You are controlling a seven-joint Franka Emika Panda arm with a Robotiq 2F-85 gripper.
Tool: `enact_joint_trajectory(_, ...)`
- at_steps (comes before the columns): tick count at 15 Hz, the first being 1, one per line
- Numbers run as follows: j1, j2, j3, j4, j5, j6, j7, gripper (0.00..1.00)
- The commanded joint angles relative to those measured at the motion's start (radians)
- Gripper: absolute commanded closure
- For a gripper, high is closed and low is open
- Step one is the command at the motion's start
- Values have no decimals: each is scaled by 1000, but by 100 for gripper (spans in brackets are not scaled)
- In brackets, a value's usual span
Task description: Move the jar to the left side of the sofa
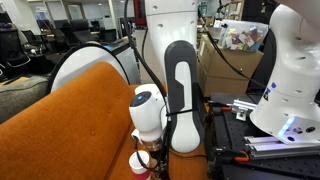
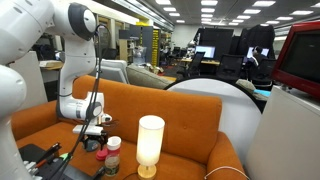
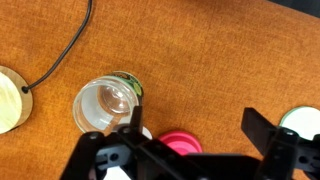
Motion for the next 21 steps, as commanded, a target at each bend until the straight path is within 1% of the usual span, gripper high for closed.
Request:
enact_joint_trajectory(1, 16, 24, -21, 15, -17, 54, 28, 0)
enact_joint_trajectory(2, 6, 35, -16, 22, -16, 63, 23, 0)
enact_joint_trajectory(5, 35, 81, -53, 52, -15, 92, 32, 0)
enact_joint_trajectory(9, 69, 163, -100, 108, -14, 102, 34, 0)
enact_joint_trajectory(13, 57, 230, -92, 170, -15, 89, 24, 0)
enact_joint_trajectory(17, 74, 283, -116, 231, -12, 86, 33, 0)
enact_joint_trajectory(21, 66, 328, -120, 285, -12, 77, 31, 0)
